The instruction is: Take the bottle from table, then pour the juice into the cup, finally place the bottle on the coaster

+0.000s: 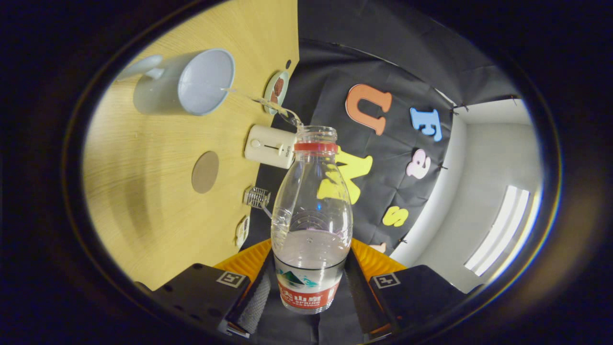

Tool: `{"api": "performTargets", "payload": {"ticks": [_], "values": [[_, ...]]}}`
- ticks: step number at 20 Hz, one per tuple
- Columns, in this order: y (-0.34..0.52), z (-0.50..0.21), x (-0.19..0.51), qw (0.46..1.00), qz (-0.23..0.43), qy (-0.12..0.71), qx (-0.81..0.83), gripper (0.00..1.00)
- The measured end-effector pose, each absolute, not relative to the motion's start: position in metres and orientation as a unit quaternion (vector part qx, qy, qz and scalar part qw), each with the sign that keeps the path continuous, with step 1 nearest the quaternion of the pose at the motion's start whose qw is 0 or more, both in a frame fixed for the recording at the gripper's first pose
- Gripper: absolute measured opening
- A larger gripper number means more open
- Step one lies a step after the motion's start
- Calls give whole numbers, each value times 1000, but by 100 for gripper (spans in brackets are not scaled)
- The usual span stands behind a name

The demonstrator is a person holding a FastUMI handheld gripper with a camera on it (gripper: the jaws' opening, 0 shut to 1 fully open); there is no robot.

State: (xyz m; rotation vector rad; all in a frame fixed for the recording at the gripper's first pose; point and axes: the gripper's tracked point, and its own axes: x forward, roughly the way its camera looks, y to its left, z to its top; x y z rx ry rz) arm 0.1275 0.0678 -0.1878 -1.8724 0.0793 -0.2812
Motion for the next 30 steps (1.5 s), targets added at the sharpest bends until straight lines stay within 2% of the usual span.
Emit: {"api": "performTargets", "payload": {"ticks": [5,30], "values": [[67,-187,127,587,-124,39,-799,81],[94,-173,122,537,-136,10,-833,81]]}}
